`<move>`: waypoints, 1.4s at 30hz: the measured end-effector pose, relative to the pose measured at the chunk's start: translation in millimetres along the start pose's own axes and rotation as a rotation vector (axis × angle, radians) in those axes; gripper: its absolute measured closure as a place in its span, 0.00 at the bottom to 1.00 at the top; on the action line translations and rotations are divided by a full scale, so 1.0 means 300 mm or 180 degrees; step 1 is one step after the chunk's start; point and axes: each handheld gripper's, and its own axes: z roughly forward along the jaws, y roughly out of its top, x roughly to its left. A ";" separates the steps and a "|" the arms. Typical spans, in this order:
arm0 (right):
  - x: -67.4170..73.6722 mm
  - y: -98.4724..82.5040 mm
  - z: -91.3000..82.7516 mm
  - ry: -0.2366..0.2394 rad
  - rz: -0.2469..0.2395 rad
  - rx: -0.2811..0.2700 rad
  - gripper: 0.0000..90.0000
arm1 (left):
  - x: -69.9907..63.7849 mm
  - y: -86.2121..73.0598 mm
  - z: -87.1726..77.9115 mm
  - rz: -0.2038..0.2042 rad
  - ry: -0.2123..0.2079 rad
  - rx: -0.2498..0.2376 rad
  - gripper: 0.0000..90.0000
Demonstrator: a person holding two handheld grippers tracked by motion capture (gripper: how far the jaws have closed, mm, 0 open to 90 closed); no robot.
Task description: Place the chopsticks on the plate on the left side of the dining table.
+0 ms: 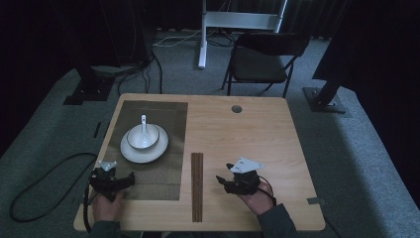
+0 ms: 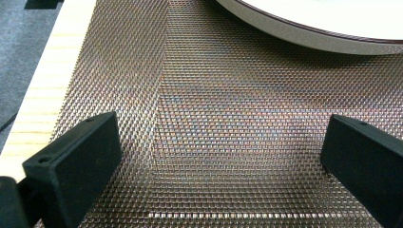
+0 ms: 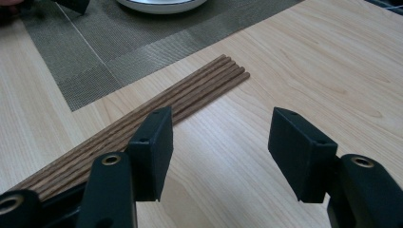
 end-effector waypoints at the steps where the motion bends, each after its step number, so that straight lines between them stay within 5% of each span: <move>1: 0.003 0.001 0.001 0.0003 -0.0007 0.0005 0.45 | 0.000 0.000 0.000 0.0000 0.0000 0.0000 0.00; 42: 0.082 0.019 0.049 0.0147 -0.0227 0.0105 0.45 | 0.000 0.000 0.000 0.0000 0.0000 0.0000 0.00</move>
